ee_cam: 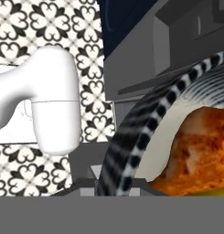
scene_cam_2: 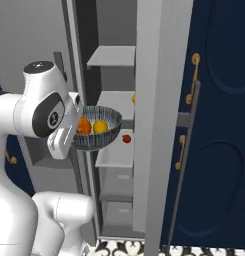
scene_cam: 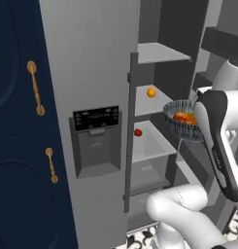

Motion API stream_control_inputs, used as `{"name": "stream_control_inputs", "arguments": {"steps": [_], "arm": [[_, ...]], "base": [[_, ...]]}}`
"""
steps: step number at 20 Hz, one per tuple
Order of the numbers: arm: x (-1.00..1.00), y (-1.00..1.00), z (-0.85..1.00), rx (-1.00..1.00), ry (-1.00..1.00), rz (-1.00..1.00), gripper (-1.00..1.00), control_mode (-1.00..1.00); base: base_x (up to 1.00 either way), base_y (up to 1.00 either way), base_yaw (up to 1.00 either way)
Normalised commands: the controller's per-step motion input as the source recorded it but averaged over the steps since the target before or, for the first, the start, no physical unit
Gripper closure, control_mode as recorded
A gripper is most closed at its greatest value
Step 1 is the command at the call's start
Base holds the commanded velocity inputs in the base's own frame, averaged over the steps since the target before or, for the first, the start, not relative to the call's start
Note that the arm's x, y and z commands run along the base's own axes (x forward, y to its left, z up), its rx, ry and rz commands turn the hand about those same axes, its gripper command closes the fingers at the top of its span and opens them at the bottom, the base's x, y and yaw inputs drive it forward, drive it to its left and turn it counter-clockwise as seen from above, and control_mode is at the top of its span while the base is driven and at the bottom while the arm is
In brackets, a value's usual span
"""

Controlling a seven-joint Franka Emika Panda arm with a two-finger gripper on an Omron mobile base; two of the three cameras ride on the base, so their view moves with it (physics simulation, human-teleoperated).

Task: Pick the chicken drumstick and lemon from their plates and place them in the bowl. Then put the bowl in the fridge.

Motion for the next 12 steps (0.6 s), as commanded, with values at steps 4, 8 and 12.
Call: {"name": "stream_control_inputs", "arguments": {"steps": [4, 8, 12], "arm": [[0.00, 0.00, 0.00, 0.00, 0.00, 0.00, 1.00, 1.00], [0.00, 0.00, 0.00, 0.00, 0.00, 0.00, 1.00, 1.00], [0.00, 0.00, 0.00, 0.00, 0.00, 0.00, 1.00, 1.00]], "base": [[0.36, 0.05, 0.12], [0.43, 0.06, 0.12], [0.59, -0.04, 0.05]]}}
